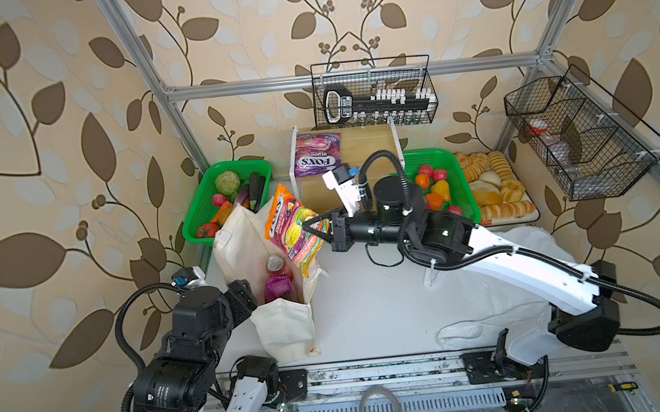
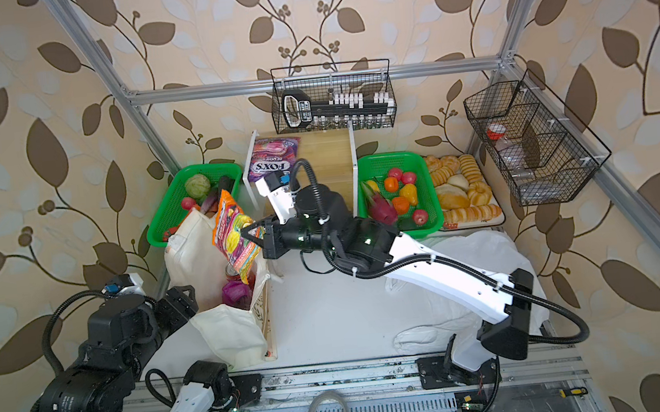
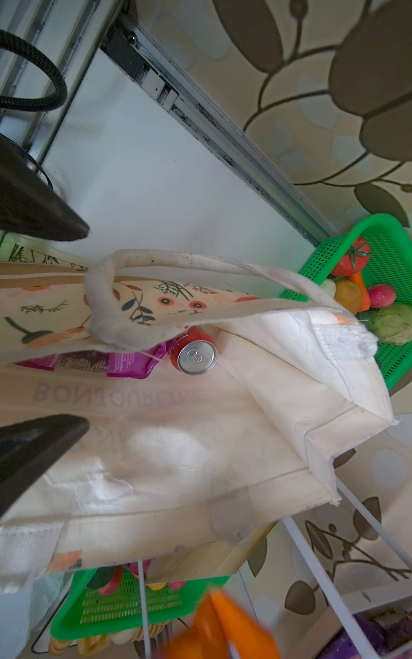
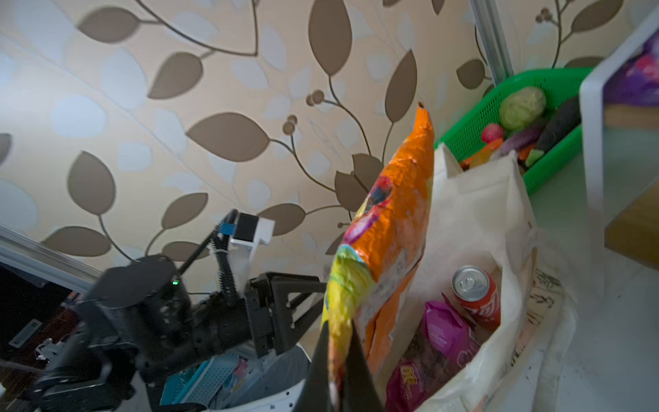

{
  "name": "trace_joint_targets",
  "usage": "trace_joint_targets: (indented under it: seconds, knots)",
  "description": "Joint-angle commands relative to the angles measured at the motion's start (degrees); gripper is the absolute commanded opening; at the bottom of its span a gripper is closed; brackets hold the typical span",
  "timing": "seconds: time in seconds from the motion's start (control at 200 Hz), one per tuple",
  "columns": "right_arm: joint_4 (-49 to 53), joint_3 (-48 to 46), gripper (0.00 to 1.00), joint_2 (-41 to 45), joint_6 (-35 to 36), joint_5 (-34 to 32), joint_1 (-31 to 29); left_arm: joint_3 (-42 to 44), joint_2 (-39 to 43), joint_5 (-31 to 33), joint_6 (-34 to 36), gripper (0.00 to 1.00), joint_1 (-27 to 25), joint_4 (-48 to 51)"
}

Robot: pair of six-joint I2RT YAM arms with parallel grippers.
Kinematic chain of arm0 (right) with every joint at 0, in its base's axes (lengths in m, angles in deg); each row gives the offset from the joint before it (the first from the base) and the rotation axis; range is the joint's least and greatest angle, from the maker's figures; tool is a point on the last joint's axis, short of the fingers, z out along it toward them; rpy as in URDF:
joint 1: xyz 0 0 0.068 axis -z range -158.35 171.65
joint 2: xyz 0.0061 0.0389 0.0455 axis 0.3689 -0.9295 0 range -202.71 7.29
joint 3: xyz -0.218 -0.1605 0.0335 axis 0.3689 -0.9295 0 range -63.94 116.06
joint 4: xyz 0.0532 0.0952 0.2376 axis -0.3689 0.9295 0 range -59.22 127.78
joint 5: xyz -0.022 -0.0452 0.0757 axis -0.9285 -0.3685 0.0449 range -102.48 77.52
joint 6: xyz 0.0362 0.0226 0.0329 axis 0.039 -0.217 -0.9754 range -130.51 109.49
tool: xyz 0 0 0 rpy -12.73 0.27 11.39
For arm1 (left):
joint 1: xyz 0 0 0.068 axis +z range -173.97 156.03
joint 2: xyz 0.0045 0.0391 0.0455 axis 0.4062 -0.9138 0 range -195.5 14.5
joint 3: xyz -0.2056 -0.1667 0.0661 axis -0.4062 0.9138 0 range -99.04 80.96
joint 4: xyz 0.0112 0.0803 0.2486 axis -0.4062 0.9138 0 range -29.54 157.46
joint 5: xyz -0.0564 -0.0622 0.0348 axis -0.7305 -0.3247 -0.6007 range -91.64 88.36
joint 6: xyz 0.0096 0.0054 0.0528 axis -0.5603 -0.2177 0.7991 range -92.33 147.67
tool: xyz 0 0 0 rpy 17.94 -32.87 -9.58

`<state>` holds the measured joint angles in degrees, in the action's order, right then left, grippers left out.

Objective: Place the mixed food into the grocery bags and tie them
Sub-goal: 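Pull the candy bag off the shelf and carry it toward the tote bag, then lower the candy bag into the tote bag and open the right gripper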

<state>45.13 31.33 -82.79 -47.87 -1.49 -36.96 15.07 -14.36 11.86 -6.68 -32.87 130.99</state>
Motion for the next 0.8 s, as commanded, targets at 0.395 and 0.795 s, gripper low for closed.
trace_joint_targets:
  seconds: [0.395, 0.795]
  knots:
    - [9.7, 17.5, 0.0, -19.6, -0.7, 9.1, -4.8, -0.9, 1.4, 0.6, -0.3, 0.79, 0.2, 0.4]
    - [13.4, 15.6, 0.05, -20.4, -0.9, 11.8, -7.0, -1.9, 2.0, 1.6, -0.1, 0.78, 0.2, -0.1]
